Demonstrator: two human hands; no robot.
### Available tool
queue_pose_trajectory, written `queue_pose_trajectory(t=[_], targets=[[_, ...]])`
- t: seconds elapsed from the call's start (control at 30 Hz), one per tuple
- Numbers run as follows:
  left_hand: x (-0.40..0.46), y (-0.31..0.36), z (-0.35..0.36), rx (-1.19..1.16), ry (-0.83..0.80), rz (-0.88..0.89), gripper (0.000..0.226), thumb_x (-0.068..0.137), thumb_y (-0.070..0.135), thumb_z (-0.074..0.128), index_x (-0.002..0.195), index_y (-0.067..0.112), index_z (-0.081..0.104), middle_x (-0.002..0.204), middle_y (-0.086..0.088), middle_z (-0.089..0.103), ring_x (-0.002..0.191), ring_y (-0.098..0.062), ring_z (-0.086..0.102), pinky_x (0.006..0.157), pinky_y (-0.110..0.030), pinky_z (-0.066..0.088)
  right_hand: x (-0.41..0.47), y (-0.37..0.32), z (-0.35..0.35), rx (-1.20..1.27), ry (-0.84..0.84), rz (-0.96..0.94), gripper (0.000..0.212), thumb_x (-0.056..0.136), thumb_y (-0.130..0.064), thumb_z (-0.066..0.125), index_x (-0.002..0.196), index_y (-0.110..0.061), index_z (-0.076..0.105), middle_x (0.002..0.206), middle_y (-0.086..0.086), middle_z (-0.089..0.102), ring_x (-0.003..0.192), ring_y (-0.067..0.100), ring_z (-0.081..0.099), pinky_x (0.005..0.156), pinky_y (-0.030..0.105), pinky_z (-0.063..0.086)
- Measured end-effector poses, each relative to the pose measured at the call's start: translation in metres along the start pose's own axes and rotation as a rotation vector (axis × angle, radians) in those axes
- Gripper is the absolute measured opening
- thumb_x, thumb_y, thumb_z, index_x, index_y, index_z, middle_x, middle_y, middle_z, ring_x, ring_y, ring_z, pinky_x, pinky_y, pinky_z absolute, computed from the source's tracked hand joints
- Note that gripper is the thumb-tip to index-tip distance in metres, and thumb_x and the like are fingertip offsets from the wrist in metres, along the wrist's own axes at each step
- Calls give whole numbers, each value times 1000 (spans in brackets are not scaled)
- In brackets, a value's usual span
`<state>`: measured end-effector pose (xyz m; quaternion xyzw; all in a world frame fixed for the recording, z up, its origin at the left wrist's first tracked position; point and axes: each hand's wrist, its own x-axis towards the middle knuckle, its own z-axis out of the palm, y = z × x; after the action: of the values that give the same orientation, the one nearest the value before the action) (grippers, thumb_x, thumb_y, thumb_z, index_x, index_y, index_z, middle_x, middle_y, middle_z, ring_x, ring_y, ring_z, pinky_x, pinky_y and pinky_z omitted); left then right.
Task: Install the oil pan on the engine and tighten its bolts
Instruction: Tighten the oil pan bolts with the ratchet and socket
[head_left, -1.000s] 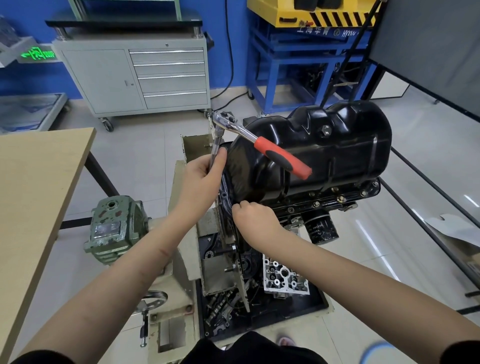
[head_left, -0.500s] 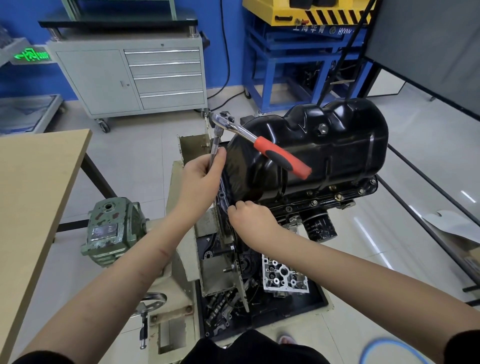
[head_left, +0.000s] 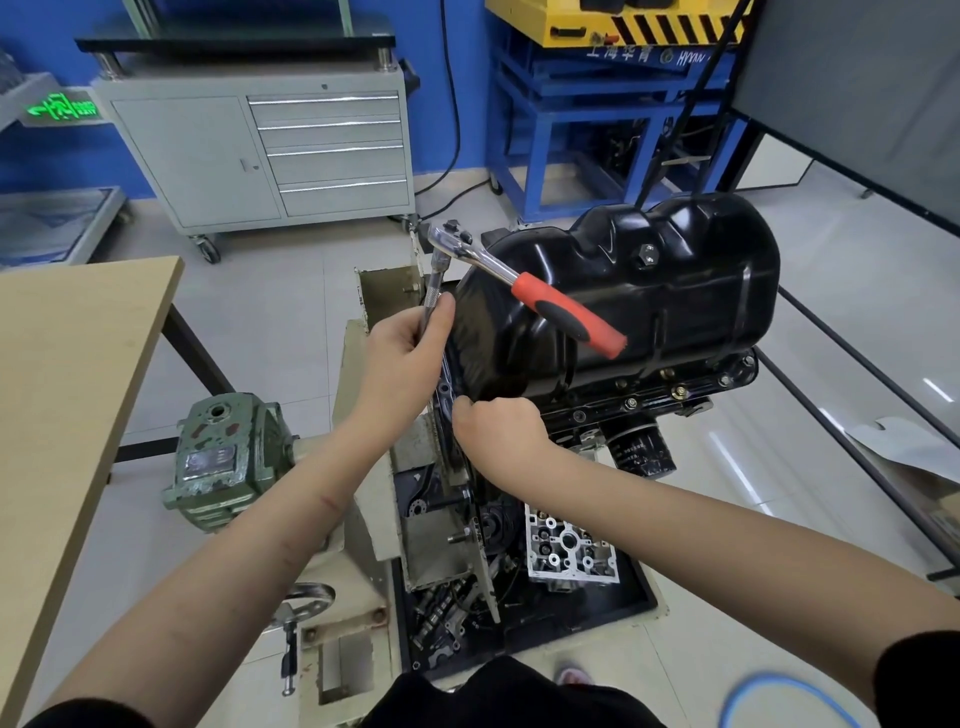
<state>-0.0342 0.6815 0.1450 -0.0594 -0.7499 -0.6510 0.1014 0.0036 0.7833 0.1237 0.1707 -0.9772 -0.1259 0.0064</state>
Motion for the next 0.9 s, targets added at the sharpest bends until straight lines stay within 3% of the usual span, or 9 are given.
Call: queue_pose_trajectory(t=[0.03, 0.13, 0.17, 0.27, 0.37, 0.43, 0.6, 0.77, 0.9], targets=[[0, 0, 0, 2, 4, 6, 49, 78, 53, 49, 49, 21, 25, 41, 7, 22, 42, -13, 22, 49, -30, 18, -1, 1, -4, -39, 40, 45, 20, 75, -13, 62, 93, -5, 58, 80, 7, 70, 72, 24, 68, 48, 21, 24], [0, 1, 0, 3, 6, 19, 49, 80, 50, 49, 50, 19, 25, 43, 2, 22, 43, -14, 22, 49, -30, 18, 2, -2, 4, 61, -91, -47, 26, 85, -2, 47, 111, -1, 47, 101, 13, 64, 88, 31, 65, 58, 31, 36], [1, 0, 0, 3, 3, 18, 48, 80, 50, 49, 50, 20, 26, 44, 3, 22, 43, -15, 21, 49, -31, 18, 2, -2, 6, 29, -74, -53, 25, 82, -6, 54, 106, -1, 51, 96, 11, 65, 83, 29, 66, 56, 30, 39], [1, -1, -1, 3, -10, 3, 49, 79, 51, 48, 46, 23, 25, 42, 8, 21, 44, -14, 21, 50, -31, 16, -6, 1, -8, -28, 64, 2, 31, 41, -25, 82, 64, -14, 64, 54, -2, 61, 44, 12, 61, 36, 19, 36], [2, -2, 0, 8, -12, -3, 49, 78, 53, 48, 46, 23, 26, 40, 10, 22, 43, -14, 22, 49, -31, 18, -7, 3, 1, 100, -85, -68, 24, 80, -2, 52, 104, -1, 51, 98, 12, 62, 88, 29, 64, 60, 33, 44], [2, -2, 1, 13, -15, -7, 50, 77, 55, 48, 45, 23, 26, 40, 10, 22, 42, -13, 22, 49, -30, 19, -4, 7, 8, 153, -42, -87, 29, 85, 5, 41, 112, -2, 46, 110, 14, 56, 99, 32, 59, 66, 36, 41], [1, -2, 2, 10, -20, -3, 50, 79, 53, 48, 45, 24, 25, 40, 11, 21, 42, -12, 21, 49, -30, 18, -6, 15, 16, 223, -15, -116, 25, 83, 7, 44, 105, -1, 51, 107, 14, 55, 98, 34, 56, 64, 33, 33], [0, -3, 4, -7, -8, -18, 50, 79, 51, 48, 45, 24, 23, 42, 11, 19, 45, -16, 20, 49, -30, 17, -5, 15, 18, 110, 1, -113, 16, 93, -8, 44, 107, -4, 50, 104, 9, 61, 95, 32, 61, 61, 32, 33], [-1, -4, 4, -8, -13, -25, 50, 79, 52, 48, 45, 24, 23, 41, 11, 20, 43, -14, 20, 49, -30, 17, -7, 12, 20, 108, 30, -122, 23, 88, 1, 38, 110, -2, 45, 106, 12, 57, 94, 31, 59, 59, 33, 32]])
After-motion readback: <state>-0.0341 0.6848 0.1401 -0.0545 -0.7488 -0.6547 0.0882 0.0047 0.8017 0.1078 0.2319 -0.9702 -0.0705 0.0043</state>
